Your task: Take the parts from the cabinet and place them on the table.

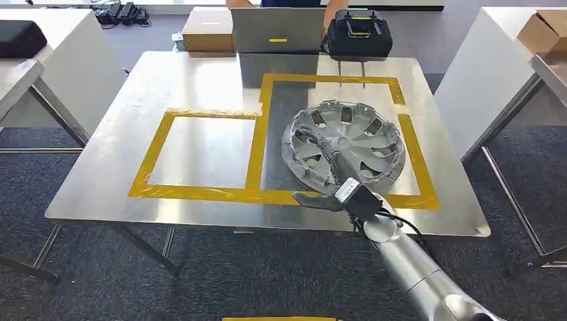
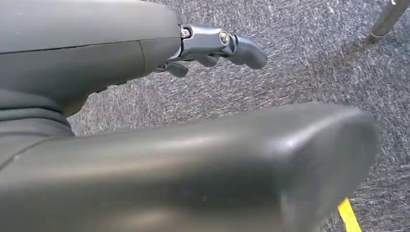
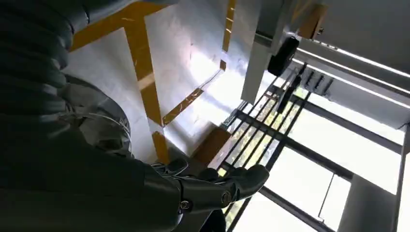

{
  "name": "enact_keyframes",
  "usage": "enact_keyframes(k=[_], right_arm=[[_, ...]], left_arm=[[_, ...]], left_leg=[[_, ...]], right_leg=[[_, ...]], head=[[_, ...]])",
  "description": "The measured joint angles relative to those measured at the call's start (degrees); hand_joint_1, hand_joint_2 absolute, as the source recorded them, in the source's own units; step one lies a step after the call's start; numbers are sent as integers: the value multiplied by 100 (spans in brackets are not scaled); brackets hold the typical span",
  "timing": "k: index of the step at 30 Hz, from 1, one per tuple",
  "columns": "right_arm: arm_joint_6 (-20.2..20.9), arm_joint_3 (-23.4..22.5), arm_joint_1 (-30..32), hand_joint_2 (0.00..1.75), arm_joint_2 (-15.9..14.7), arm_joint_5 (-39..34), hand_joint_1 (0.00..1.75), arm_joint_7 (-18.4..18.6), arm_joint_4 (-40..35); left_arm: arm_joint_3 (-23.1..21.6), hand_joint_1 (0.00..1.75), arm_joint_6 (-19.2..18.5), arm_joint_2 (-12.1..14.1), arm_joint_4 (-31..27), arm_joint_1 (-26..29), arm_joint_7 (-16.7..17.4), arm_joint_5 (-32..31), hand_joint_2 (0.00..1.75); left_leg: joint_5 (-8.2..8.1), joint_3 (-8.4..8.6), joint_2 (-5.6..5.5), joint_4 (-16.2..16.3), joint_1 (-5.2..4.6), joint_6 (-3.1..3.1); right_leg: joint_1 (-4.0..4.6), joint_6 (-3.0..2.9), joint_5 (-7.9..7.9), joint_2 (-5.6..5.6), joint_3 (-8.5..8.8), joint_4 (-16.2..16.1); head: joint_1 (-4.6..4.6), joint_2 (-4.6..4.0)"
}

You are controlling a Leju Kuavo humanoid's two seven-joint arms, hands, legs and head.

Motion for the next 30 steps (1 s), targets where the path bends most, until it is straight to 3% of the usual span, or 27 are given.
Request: enact_keyframes(k=[4, 5, 10, 13, 14, 15, 16, 18, 19, 20, 21, 22, 23, 24, 25, 26, 27, 29, 30], right_arm=[[-48, -40, 408, 175, -101, -123, 0, 0, -405], [-50, -66, 487, 0, -114, -127, 0, 0, -480], [-142, -253, 809, 0, -138, -179, 0, 0, -709], [-365, -348, 1017, 0, -131, -114, 0, 0, -862], [-427, -365, 1082, 0, -133, -85, 0, 0, -923], [-468, -380, 1142, 0, -133, -81, 0, 0, -965], [-528, -389, 1188, 0, -133, -53, 0, 2, -1006], [-724, -389, 1305, 0, -133, 72, 0, 0, -1087], [-832, -389, 1379, 0, -142, 126, 0, 0, -1122], [-910, -389, 1450, 0, -144, 175, 0, 2, -1137], [-975, -389, 1503, 0, -151, 197, 0, 2, -1155], [-1028, -389, 1536, 0, -160, 218, 0, 2, -1174], [-1078, -391, 1549, 0, -162, 227, 0, 2, -1190], [-1128, -396, 1548, 0, -164, 242, 0, 2, -1209], [-1174, -407, 1559, 0, -162, 262, 0, 4, -1229], [-1257, -413, 1583, 0, -162, 297, 0, -9, -1251], [-1340, -422, 1577, 0, -173, 347, 0, 6, -1253], [-1453, -422, 1582, 0, -173, 408, 0, 2, -1255], [-1487, -420, 1573, 0, -173, 419, 0, 0, -1253]], left_arm=[[88, 0, 59, 0, 2, 45, -11, -4, 0], [114, 0, 61, 0, 2, 51, -35, 11, 0], [256, 0, 61, 0, 4, 56, -98, 109, 0], [332, 0, 24, 0, 7, 57, -96, 118, 0], [348, 0, 7, 0, 7, 54, -90, 118, 0], [354, 0, 4, -13, 7, 49, -85, 116, 0], [354, 0, -4, -15, 7, 48, -83, 116, 0], [361, 0, -22, -17, 11, 50, -48, 98, 0], [361, 0, -28, -20, 13, 50, -37, 92, 0], [361, 0, -46, -20, 13, 52, -35, 85, 0], [361, 0, -65, -22, 15, 52, -33, 70, 0], [361, 0, -70, -33, 18, 51, -24, 46, 0], [361, 0, -72, -48, 20, 50, -17, 26, 0], [361, 0, -76, -50, 20, 39, -13, 2, 0], [361, 0, -79, -46, 11, 43, 15, -15, 0], [361, 0, -79, -50, 13, 39, 20, -26, 0], [361, 0, -81, -50, 13, 22, 30, -33, 0], [361, 0, -92, -55, 15, 26, 46, -70, 0], [361, 0, -94, -52, 17, 27, 59, -76, 0]], left_leg=[[-7, 0, -5, 3, -4, 10], [-10, 0, -5, 5, -8, 15], [-8, -23, -8, 62, -19, 52], [13, -37, -9, 71, -37, 111], [72, -19, 3, -11, -11, 165], [120, -12, 43, -70, 23, 195], [157, -27, 53, -102, 29, 224], [214, -100, 80, -108, 21, 246], [248, -147, 85, -106, 16, 239], [292, -202, 88, -104, 16, 225], [333, -253, 92, -99, 22, 206], [371, -310, 94, -88, 36, 179], [408, -371, 95, -70, 52, 144], [450, -416, 95, -34, 55, 93], [491, -430, 83, -39, 43, 36], [514, -389, 81, -47, 42, -3], [557, -389, 83, -47, 36, -57], [689, -383, 79, -169, 76, -163], [639, -417, 84, -142, 106, -182]], right_leg=[[-5, 7, 4, 0, 8, -12], [-8, 10, 6, 0, 9, -14], [-21, 55, 36, 0, 17, -14], [-35, 121, 81, 1, 37, -72], [-32, 150, 93, 6, 41, -91], [-43, 141, -7, -19, 24, -11], [-23, 125, -266, -38, -73, 233], [-7, 135, -817, -40, -379, 1087], [-5, 140, -1008, -40, -502, 1477], [-6, 139, -1036, -40, -507, 1622], [-7, 135, -929, -42, -376, 1477], [-10, 131, -731, -49, -138, 1138], [-12, 133, -518, -58, 177, 663], [-25, 143, -437, -71, 578, 101], [31, 59, -557, -57, 655, -20], [46, -24, -437, -30, 607, 9], [50, -93, -482, -31, 593, -3], [80, -213, -389, -28, 521, -5], [56, -276, -291, -46, 458, -29]], head=[[2, 0], [2, 0], [0, 0], [0, 0], [0, 0], [11, 0], [39, 0], [59, 0], [59, 0], [59, 0], [63, 0], [66, 0], [68, 0], [77, 0], [87, 0], [59, 0], [59, 0], [46, 0], [41, 0]])
